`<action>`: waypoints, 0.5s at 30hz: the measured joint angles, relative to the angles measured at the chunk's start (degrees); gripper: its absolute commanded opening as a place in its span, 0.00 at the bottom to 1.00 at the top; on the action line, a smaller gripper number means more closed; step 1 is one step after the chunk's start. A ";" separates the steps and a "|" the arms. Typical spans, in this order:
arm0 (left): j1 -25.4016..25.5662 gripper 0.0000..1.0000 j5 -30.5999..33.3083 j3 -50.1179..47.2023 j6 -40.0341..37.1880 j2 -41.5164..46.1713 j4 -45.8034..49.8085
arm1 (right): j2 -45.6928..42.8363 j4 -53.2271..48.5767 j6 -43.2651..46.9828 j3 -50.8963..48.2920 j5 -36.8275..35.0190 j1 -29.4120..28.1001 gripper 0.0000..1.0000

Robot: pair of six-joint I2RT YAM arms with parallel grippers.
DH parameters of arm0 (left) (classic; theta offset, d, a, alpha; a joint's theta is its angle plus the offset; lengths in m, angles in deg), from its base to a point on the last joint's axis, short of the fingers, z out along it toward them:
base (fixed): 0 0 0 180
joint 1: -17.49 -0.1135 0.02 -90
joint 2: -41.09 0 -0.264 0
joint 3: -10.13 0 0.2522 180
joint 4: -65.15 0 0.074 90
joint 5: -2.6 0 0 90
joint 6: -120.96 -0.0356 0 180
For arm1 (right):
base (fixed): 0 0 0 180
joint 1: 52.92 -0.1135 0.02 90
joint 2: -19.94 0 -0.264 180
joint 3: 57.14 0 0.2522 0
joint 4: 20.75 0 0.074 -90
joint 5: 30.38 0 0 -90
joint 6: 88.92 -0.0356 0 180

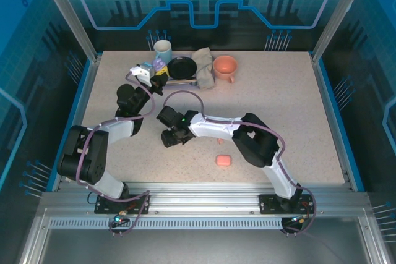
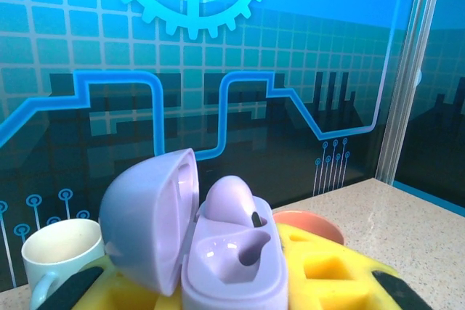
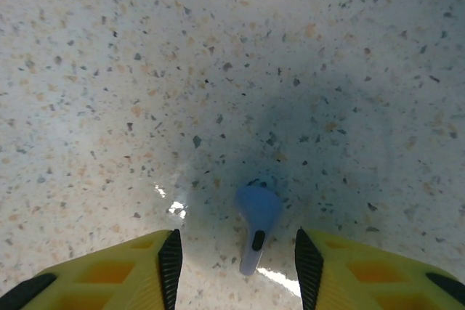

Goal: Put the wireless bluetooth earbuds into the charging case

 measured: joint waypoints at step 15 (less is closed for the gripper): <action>-0.17 0.00 -0.02 0.00 0.11 -1.14 -0.39 | 2.51 -1.95 -0.04 3.10 -2.27 0.04 0.40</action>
